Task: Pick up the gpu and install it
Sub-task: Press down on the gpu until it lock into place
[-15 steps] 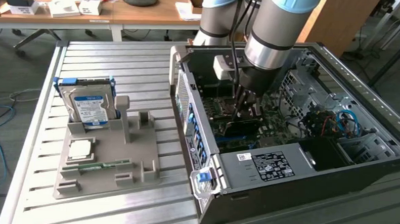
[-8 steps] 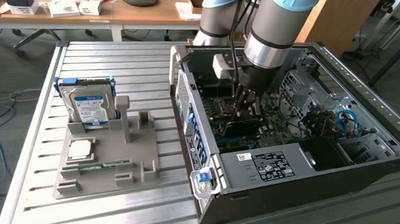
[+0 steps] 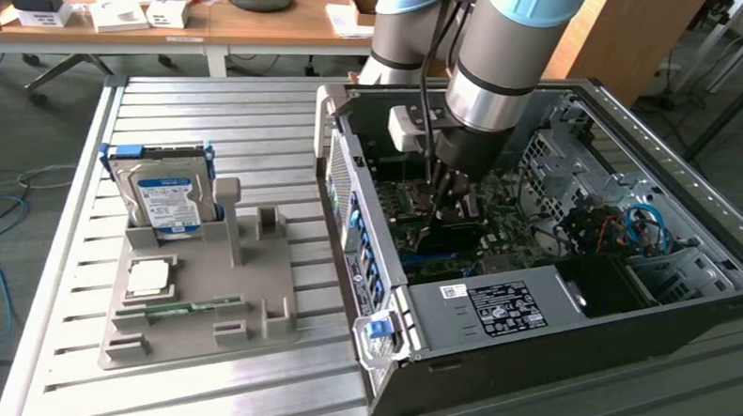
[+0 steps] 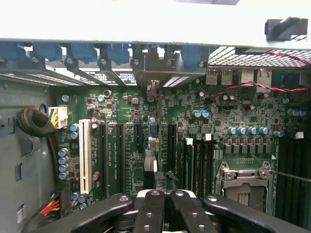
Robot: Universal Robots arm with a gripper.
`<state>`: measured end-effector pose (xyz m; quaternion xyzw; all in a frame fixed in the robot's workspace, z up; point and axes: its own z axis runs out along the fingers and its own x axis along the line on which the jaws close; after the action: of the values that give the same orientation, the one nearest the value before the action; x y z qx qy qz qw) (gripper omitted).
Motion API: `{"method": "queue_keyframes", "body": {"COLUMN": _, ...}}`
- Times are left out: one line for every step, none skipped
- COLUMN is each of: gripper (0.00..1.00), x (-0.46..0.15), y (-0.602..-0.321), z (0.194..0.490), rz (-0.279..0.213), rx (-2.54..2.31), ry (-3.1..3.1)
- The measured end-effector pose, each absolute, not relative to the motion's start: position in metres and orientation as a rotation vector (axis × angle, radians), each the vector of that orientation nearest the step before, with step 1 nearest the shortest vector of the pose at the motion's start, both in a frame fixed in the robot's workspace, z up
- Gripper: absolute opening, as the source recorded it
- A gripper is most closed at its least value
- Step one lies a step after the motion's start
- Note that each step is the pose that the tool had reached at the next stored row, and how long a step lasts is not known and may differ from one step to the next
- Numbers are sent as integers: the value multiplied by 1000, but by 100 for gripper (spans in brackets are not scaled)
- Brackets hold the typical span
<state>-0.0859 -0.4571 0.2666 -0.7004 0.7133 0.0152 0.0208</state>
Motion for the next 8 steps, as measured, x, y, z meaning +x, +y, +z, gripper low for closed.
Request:
{"method": "queue_keyframes", "body": {"gripper": 11, "x": -86, "y": -457, "z": 267, "rz": 47, "rx": -2172, "ry": 2212}}
{"method": "queue_keyframes", "body": {"gripper": 11, "x": -86, "y": -457, "z": 267, "rz": 47, "rx": -2172, "ry": 2212}}
{"method": "queue_keyframes", "body": {"gripper": 11, "x": -86, "y": -457, "z": 267, "rz": 47, "rx": -2172, "ry": 2212}}
{"method": "queue_keyframes", "body": {"gripper": 11, "x": -86, "y": -457, "z": 267, "rz": 47, "rx": -2171, "ry": 2212}}
{"method": "queue_keyframes", "body": {"gripper": 11, "x": -86, "y": -457, "z": 266, "rz": 47, "rx": -2171, "ry": 2212}}
{"method": "queue_keyframes", "body": {"gripper": 11, "x": -86, "y": -457, "z": 266, "rz": 48, "rx": -2171, "ry": 2211}}
{"method": "queue_keyframes", "body": {"gripper": 11, "x": -86, "y": -457, "z": 266, "rz": 48, "rx": -2171, "ry": 2211}}
{"method": "queue_keyframes", "body": {"gripper": 11, "x": -86, "y": -457, "z": 266, "rz": 49, "rx": -2170, "ry": 2211}}
